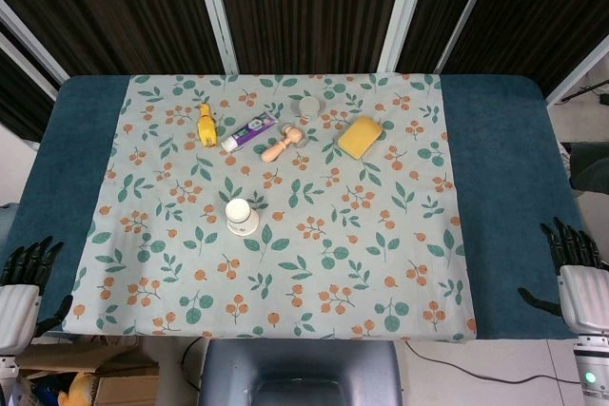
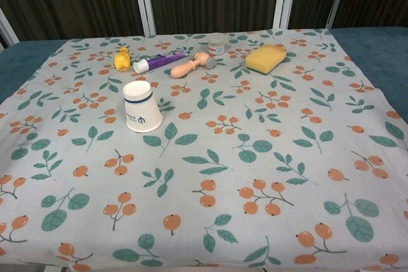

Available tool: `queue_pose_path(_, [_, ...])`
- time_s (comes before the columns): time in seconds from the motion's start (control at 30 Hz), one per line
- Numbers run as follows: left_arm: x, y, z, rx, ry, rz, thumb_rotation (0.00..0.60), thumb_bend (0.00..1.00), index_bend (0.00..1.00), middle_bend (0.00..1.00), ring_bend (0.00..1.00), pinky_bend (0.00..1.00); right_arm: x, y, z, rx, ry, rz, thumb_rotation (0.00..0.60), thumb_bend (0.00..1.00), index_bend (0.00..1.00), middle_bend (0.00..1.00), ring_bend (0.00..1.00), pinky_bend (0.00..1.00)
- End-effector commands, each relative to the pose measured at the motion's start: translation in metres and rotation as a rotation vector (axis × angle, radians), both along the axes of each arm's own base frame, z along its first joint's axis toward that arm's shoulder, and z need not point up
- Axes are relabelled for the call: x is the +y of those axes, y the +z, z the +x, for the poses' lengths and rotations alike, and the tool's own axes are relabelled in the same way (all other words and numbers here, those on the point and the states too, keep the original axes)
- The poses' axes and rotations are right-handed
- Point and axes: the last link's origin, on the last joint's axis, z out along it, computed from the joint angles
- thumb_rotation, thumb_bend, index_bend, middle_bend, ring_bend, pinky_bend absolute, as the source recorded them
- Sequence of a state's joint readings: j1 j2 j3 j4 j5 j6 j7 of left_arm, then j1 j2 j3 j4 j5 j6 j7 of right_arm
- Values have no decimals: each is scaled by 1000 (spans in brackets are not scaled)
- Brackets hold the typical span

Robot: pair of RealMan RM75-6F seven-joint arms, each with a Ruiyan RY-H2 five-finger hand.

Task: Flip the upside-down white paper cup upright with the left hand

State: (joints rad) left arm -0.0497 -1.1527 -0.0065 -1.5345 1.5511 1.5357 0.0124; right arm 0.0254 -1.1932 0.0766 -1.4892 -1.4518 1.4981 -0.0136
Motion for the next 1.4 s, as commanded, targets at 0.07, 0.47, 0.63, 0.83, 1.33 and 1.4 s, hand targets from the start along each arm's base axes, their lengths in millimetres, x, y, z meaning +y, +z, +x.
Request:
queue_pose_path(0.07, [-1, 0, -1, -4, 2, 2, 600, 351, 0, 0, 0, 0, 0, 0, 0, 3, 2, 0, 600, 19, 0, 0, 0, 0])
queue_pose_path(0.47, [13, -1, 17, 18, -69, -35, 600, 350, 0, 0, 0, 0, 1, 4, -1, 5, -1, -10, 600, 19, 0, 0, 0, 0])
queue_pose_path(0.63, [44, 3, 56, 79, -165, -50, 600, 333, 0, 0, 0, 0, -3, 0, 1, 11, -1, 6, 600, 19, 0, 0, 0, 0])
queue_pose_path(0.83, [94, -14, 126, 121, -290, -156, 600, 305, 0, 0, 0, 0, -6, -3, 1, 16, -5, 10, 600, 19, 0, 0, 0, 0])
queue_pose_path(1.33, [192, -118, 216, 399, -330, -414, 600, 304, 0, 0, 0, 0, -3, 1, -9, 35, -45, 7, 600, 19, 0, 0, 0, 0])
queue_pose_path(1.4, [196, -131, 219, 468, -330, -426, 600, 301, 0, 0, 0, 0, -2, 1, -11, 28, -49, 3, 600, 20, 0, 0, 0, 0])
